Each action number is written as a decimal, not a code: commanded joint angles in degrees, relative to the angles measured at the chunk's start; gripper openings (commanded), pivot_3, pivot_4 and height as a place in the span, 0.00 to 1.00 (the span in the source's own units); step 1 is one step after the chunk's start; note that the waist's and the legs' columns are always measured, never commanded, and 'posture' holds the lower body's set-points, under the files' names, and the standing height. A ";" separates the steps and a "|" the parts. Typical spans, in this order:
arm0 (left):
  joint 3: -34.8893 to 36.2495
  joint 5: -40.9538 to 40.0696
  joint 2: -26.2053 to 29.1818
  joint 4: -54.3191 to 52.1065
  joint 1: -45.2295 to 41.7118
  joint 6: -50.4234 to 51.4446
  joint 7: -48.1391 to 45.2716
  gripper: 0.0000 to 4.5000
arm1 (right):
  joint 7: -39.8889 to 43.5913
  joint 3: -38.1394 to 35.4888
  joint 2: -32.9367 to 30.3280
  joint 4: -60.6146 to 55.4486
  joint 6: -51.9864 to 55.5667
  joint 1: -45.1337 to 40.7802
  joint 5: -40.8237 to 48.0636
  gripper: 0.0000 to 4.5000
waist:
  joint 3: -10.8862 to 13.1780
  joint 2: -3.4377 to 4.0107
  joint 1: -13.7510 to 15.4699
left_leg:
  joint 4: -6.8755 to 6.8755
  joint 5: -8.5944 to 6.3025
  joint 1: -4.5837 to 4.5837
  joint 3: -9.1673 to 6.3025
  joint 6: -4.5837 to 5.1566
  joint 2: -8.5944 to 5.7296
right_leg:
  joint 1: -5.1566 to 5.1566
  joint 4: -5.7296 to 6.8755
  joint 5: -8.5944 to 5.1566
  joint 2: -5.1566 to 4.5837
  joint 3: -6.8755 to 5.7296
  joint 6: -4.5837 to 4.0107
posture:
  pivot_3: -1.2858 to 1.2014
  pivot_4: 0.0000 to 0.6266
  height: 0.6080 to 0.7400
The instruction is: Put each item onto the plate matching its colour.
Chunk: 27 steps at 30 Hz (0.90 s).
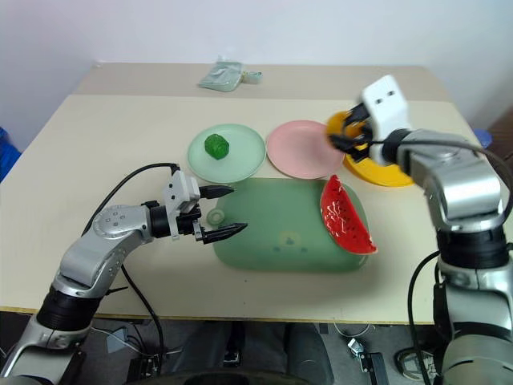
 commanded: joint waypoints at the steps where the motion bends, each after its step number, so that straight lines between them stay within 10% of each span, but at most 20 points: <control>1: -0.26 -0.35 -0.67 -2.18 -0.52 -1.14 0.28 1.00 | 0.90 1.83 0.49 15.12 -10.19 -2.98 -5.30 0.70 | 0.00 0.00 -0.44 | -0.01 0.01 0.00 0.02 0.00 0.00 | -0.01 0.01 0.00 0.02 0.00 0.00 | 0.52 0.24 1.00; 5: -0.55 -0.11 -1.15 -2.77 -0.46 -0.90 0.78 1.00 | 1.26 3.66 2.62 28.46 -19.85 -5.64 -9.33 0.70 | 0.01 0.03 -1.53 | -0.03 0.06 0.00 0.07 -0.02 0.02 | -0.04 0.05 0.00 0.08 0.02 0.00 | 0.52 0.24 1.00; 8: -0.45 -0.21 -1.23 -3.28 -0.32 -0.60 1.33 1.00 | 2.06 3.56 3.39 33.56 -22.90 -7.28 -10.62 1.00 | 0.01 0.07 -1.70 | -0.03 0.08 0.02 0.13 -0.02 0.04 | -0.06 0.08 0.00 0.12 0.10 0.01 | 0.52 0.24 1.00; 11: -0.33 -0.31 -1.10 -3.78 -0.05 -0.18 1.80 1.00 | 2.42 2.74 2.84 32.16 -24.28 -7.28 -11.19 1.00 | 0.01 0.07 -1.46 | -0.02 0.09 0.02 0.12 -0.01 0.05 | -0.05 0.08 0.00 0.13 0.09 0.01 | 0.52 0.24 1.00; 20: 1.10 -0.44 0.73 -3.97 1.87 -0.67 2.14 1.00 | 15.02 -8.85 -5.24 -14.45 1.61 11.38 8.65 1.00 | 0.03 0.11 -0.74 | -0.03 0.07 -0.02 -0.01 0.00 0.06 | -0.03 0.03 0.01 0.08 0.03 0.02 | 0.52 0.24 1.00; 27: 0.32 -0.61 0.33 -2.56 0.72 -0.92 1.30 1.00 | 6.80 -9.20 -1.97 -34.13 17.45 26.56 12.40 1.00 | 0.00 0.08 -1.03 | -0.02 -0.10 0.03 -0.06 0.29 0.07 | 0.06 0.05 0.00 -0.02 0.03 0.01 | 0.52 0.24 1.00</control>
